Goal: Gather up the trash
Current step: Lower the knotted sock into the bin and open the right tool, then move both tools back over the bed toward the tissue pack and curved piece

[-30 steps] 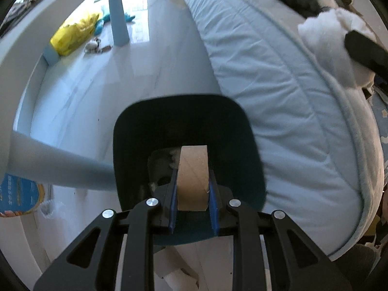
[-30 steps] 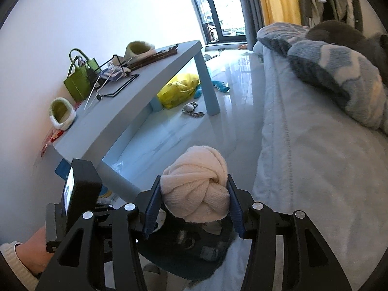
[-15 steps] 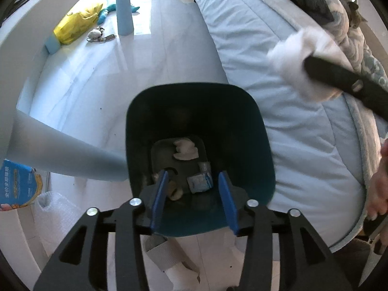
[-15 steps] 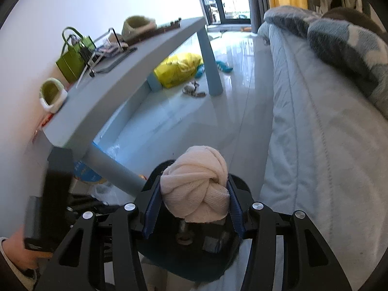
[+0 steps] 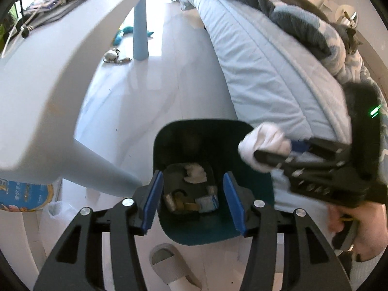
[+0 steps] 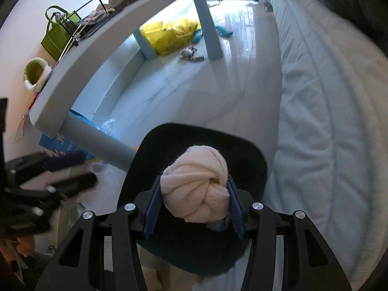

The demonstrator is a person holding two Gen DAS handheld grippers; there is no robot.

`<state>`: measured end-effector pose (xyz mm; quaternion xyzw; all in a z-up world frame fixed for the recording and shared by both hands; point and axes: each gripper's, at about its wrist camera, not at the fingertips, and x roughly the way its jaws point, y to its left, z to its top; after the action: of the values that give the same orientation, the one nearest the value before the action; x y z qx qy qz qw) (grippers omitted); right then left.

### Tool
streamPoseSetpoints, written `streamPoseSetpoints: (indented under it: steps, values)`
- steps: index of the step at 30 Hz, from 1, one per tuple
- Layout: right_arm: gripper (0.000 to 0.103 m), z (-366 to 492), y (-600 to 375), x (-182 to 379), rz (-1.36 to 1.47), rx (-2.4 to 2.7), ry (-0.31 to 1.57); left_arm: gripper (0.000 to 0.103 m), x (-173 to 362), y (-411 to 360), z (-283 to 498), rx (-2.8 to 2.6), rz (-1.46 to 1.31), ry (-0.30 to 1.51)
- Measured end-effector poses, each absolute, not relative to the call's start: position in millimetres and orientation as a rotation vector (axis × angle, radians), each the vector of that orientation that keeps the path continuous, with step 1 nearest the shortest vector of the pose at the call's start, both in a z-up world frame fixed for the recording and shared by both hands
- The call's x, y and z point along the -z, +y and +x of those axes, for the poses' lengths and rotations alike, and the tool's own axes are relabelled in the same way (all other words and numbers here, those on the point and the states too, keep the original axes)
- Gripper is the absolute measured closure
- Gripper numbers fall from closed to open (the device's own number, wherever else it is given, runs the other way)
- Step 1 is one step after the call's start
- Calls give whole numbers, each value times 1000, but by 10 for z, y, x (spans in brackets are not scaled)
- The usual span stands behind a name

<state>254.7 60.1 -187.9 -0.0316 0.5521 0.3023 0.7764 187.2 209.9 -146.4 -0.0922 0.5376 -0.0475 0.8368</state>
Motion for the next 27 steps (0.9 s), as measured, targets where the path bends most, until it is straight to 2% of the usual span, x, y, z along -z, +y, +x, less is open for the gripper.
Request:
streamPoseSetpoints:
  steps: [6,9,13,21,27]
  values:
    - [52,2498,725,2079,-95,-661,1249,51,1136,2162,1834,79,-196,1040]
    - [52,2462,791,2157,-115,-675,1268,57,979,2196,1835,70,-232,993]
    - [52,2395,853,2261,-144,-687,1293,58,780,2213,1823,62,-235,937]
    - [33,2281,858,2275,-181,-701,1271,59,617,2252,1824,63,-262,888]
    - [28,2223,815,2047,-167,-733,1227,59,487,2214,1828,61,-267,856]
